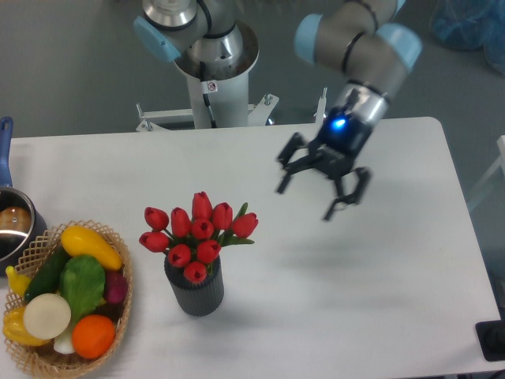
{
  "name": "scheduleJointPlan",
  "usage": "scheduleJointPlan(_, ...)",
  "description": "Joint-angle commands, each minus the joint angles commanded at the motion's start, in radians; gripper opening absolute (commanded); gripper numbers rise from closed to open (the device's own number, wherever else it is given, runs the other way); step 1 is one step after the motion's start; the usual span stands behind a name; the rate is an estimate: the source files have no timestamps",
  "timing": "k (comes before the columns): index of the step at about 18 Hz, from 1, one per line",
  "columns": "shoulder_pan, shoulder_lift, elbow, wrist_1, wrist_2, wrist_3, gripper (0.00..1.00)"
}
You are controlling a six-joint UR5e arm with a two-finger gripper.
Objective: Insert the flowers into the vase
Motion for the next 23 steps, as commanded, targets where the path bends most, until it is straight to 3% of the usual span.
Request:
scheduleJointPlan(6, 0.103, -0.002, 0.130, -0.003, 0.204, -0.012, 1.00)
scheduleJointPlan(10, 0.147, 0.003, 0.147, -0.002, 0.455, 0.015, 1.00)
scheduleJointPlan(17, 0.296, 0.052, 0.144, -0.009, 0.583, 0.023, 1.00)
scheduleJointPlan(20, 0.345, 0.074, 0.150, -0.012, 0.699, 0.131, 1.00)
scheduleJointPlan(23, 0.379, 0.077, 0.151, -0.034, 0.736, 0.218, 1.00)
